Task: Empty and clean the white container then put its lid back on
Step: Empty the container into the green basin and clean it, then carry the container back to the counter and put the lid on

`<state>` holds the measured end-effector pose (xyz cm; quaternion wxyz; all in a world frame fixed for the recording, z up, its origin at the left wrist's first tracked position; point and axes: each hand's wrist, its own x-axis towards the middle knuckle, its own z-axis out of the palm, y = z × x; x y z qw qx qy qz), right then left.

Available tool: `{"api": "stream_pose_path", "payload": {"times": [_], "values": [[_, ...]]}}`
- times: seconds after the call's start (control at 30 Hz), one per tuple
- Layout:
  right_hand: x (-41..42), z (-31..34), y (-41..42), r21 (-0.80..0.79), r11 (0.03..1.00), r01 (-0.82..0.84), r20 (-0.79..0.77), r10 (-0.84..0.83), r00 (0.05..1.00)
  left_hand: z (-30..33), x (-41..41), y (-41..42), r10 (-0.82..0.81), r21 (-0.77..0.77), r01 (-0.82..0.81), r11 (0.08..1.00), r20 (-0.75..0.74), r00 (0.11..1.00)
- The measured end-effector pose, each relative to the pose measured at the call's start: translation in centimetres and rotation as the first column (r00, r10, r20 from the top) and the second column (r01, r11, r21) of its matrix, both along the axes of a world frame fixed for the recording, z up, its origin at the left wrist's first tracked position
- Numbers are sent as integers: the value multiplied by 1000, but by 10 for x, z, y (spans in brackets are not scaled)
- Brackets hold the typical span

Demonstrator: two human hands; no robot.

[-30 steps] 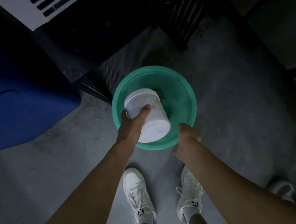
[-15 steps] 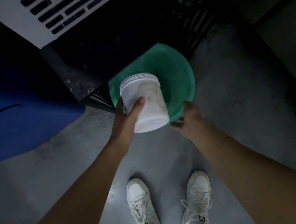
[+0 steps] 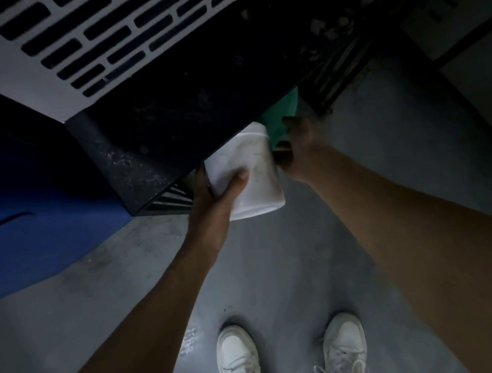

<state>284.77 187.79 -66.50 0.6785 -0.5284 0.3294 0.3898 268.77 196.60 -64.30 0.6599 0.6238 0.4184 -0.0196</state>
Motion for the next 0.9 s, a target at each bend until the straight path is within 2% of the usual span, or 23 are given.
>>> {"api": "stream_pose_path", "payload": {"times": [0.1,0.2,0.4,0.5,0.63,0.9], "values": [[3,-2,10,62,998,-1,32,-1,999,-2,2,2,11,24,-12,1000,37,999],[4,-6,9,30,998,-61,33,60,998,-1,-1,5,17,15,-18,1000,34,999],[-29,-4,-37,-106,980,-168,-45,164,985,17,-9,-3,-25,-1,25,1000,-59,998],[-54,16,-57,-126,963,-239,-157,218,963,34,-12,-16,-44,-16,43,999,-102,994],[-78,57,-84,-164,935,-314,-222,276,935,74,-16,-42,-74,-1,74,997,-80,994],[-100,209,-111,-131,955,-267,-204,237,950,200,-29,-53,-134,41,132,990,61,989]]}}
